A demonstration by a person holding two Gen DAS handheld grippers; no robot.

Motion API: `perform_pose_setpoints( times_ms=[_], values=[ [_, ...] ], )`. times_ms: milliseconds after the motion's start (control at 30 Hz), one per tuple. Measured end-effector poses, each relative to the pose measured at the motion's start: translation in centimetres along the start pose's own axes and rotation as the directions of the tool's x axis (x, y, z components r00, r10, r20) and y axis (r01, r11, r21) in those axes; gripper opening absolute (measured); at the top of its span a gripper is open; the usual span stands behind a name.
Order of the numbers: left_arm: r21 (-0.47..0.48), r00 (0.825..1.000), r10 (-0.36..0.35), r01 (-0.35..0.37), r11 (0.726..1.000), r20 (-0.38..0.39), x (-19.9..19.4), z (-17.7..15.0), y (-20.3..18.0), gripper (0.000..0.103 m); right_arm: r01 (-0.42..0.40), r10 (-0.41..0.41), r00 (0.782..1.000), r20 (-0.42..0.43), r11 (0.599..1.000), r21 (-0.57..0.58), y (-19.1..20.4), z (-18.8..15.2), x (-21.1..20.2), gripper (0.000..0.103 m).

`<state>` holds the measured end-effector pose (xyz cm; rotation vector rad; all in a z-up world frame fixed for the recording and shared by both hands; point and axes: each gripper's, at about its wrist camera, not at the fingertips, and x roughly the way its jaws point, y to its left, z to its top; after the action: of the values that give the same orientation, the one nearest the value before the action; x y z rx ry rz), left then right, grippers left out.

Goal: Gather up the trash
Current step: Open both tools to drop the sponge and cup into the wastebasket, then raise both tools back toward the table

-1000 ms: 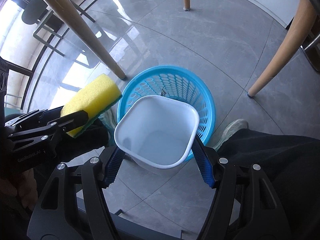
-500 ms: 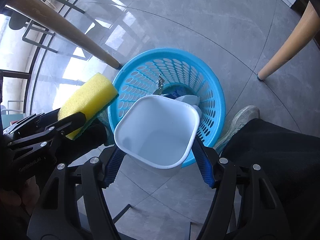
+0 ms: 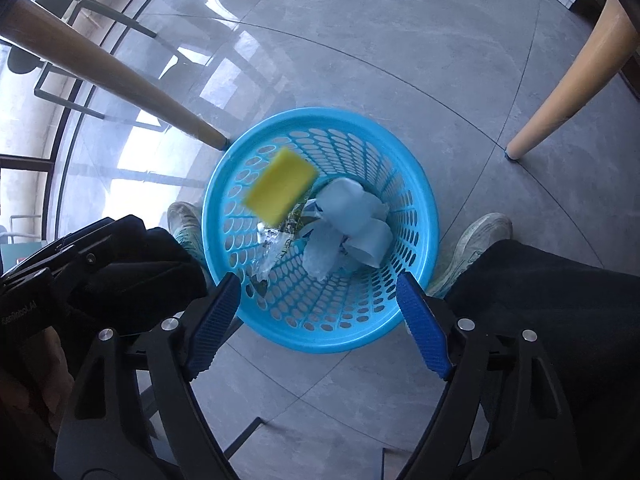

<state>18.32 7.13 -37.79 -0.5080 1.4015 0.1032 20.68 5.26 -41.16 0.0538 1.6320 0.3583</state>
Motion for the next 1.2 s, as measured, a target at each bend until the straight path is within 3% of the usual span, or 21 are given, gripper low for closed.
perform_pose_setpoints(
  times_ms=[400,567,900,1200],
  values=[
    [-0.002,0.999,0.022,-0.022,1.0,0.03,-2.3,-0.8,0.8,0.072,-0.005,0.006,0.999,0.045,1.0,-0.02,0.6,-1.7,-3.1,0.076],
    [0.039,0.996,0.067,-0.07,0.997,0.064,-3.8,-1.7,0.2,0.074,-0.007,0.01,0.997,0.081,0.999,-0.044,1.1,-2.7,-5.1,0.077],
    [0.094,0.99,0.09,-0.101,0.99,0.111,-7.4,-4.0,-1.7,0.075,0.061,-0.034,0.982,0.184,0.988,-0.14,2.8,-5.9,-9.8,0.084],
    [0.164,0.984,0.03,-0.059,0.985,0.177,-12.7,-7.5,-2.7,0.08,0.061,-0.01,0.952,0.305,0.985,-0.159,2.2,-10.5,-16.6,0.089]
  ],
)
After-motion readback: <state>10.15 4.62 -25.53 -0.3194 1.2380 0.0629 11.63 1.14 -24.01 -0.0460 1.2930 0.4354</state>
